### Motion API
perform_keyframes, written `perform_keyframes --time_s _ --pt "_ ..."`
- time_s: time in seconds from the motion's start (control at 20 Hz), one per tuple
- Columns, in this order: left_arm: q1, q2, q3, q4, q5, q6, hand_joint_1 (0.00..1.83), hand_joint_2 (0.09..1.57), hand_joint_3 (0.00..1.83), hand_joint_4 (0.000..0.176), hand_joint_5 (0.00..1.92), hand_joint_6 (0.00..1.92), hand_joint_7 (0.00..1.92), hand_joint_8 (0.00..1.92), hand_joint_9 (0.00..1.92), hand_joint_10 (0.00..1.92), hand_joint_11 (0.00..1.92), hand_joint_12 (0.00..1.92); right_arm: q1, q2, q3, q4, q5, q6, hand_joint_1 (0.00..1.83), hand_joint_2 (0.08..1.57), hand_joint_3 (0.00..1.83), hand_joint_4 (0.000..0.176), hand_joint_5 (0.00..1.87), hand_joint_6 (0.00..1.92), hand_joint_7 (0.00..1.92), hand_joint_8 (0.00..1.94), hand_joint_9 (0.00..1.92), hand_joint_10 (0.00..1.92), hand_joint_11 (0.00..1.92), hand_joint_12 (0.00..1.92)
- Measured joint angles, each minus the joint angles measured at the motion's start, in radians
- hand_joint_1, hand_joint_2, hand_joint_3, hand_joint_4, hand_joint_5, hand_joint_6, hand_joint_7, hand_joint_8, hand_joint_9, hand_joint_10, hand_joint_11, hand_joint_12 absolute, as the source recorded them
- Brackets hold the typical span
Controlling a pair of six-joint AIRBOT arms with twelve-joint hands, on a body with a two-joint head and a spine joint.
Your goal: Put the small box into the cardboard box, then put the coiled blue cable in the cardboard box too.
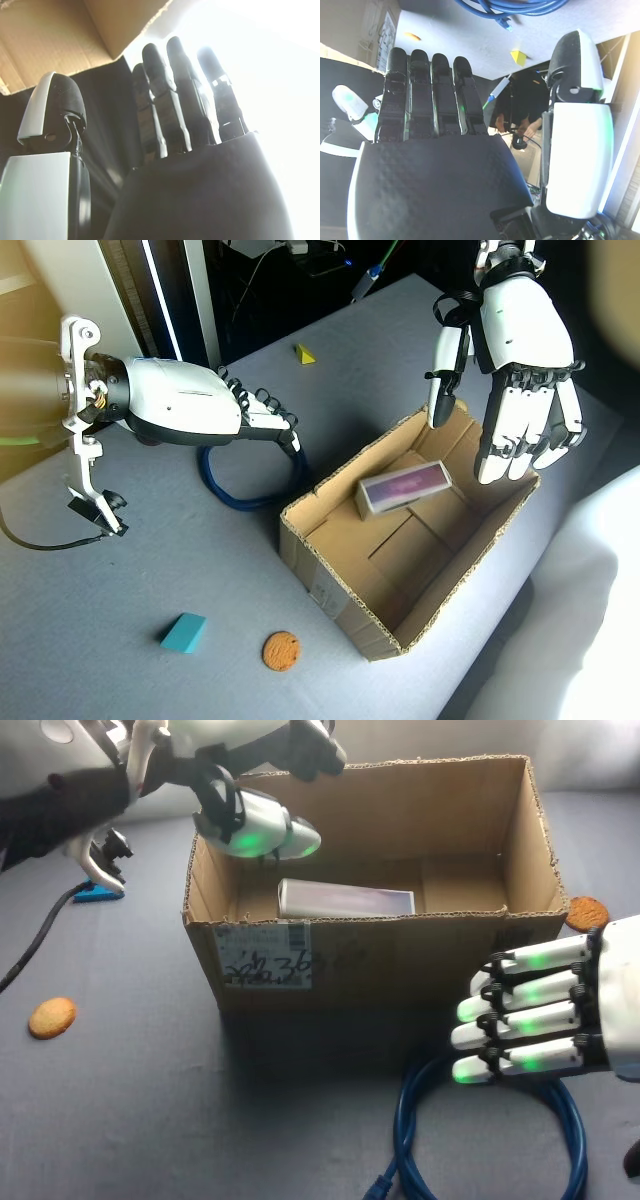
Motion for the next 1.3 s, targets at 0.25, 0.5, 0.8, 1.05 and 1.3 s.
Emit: perform_keyframes --time_s 0.25,0.5,0.8,1.05,1.3 --pt "0.019 0.054 0.051 0.004 0.060 -0.001 0.84 1.21 0.00 0.000 0.55 0.00 0.67 0.00 0.56 0.05 0.00 1.04 -0.028 -0.038 0.010 0.028 -0.036 -0.077 0.67 0.94 0.00 0.000 0.25 0.01 0.24 0.00 0.25 0.00 0.00 0.71" --pt "-0.018 0.084 0.092 0.003 0.098 -0.002 0.86 1.18 0.00 0.000 0.55 0.00 0.66 0.00 0.56 0.04 0.00 1.03 -0.043 -0.090 0.035 0.023 -0.040 -0.079 0.69 0.97 0.00 0.000 0.24 0.00 0.22 0.00 0.24 0.00 0.00 0.69" --pt "-0.002 0.153 0.082 0.011 0.147 -0.002 0.86 1.16 0.00 0.000 0.51 0.00 0.64 0.00 0.55 0.02 0.00 1.03 -0.076 -0.108 0.060 -0.063 0.005 -0.084 0.69 0.97 0.00 0.000 0.25 0.01 0.23 0.00 0.23 0.00 0.00 0.68" --pt "0.027 0.217 0.056 0.015 0.166 -0.001 0.86 1.14 0.00 0.000 0.50 0.00 0.62 0.00 0.54 0.01 0.00 0.98 -0.119 -0.118 0.064 -0.124 0.042 -0.084 0.67 0.99 0.00 0.000 0.26 0.01 0.23 0.00 0.24 0.00 0.00 0.67" --pt "0.092 0.280 0.001 0.026 0.192 -0.001 0.84 1.15 0.01 0.000 0.49 0.00 0.61 0.00 0.53 0.00 0.00 0.97 -0.119 -0.161 0.100 -0.116 0.003 -0.085 0.74 0.96 0.00 0.000 0.28 0.00 0.26 0.00 0.27 0.00 0.00 0.75"
